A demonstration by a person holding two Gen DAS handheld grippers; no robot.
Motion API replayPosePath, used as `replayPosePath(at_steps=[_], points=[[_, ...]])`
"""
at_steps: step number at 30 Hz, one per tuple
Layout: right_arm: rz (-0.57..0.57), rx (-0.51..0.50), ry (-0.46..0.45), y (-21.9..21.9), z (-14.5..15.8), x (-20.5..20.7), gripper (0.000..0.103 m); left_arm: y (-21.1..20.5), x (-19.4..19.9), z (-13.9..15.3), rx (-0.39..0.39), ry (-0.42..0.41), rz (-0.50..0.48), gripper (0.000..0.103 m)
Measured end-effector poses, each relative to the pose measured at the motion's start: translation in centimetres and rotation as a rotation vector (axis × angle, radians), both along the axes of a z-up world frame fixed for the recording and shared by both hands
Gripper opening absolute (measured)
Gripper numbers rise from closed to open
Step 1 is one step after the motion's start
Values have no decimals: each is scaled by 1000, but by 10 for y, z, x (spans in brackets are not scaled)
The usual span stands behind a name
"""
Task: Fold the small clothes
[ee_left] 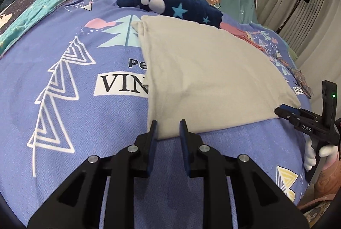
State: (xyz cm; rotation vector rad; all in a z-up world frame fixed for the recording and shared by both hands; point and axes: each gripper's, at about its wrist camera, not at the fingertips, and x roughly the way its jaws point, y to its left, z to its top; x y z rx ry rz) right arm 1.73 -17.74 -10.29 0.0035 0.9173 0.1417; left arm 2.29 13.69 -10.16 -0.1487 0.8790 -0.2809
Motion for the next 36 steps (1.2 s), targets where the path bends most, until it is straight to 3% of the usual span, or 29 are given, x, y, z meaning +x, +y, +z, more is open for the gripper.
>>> replayPosePath(at_steps=[2,4,13,17,21,29,32,33,36], points=[[-11,-9,0,0,1,-6,49,-1,-2,5,72,-14,30,34],[-21,-8,3,0,2,-10,51,4,-5,11,100,-38,36,35],[-2,-40,-18,14,13,-14,52,32,0,6,25,-18,89,36],[46,-66,-36,33,20,-12,53,30,1,-1,-17,-5,63,36],[98,-66,-44,51,22,-14,54,26,2,-1,-114,2,5,37],[272,-140,-68,104,17,-25,59,25,3,-9,-112,9,-18,36],[324,-159,-72,122,15,-27,60,23,1,-9,-104,4,-37,29],[337,-160,-69,127,14,-28,60,23,0,-10,-117,5,-44,20],[361,-177,-64,137,9,-29,60,25,1,-11,-132,7,-43,17]])
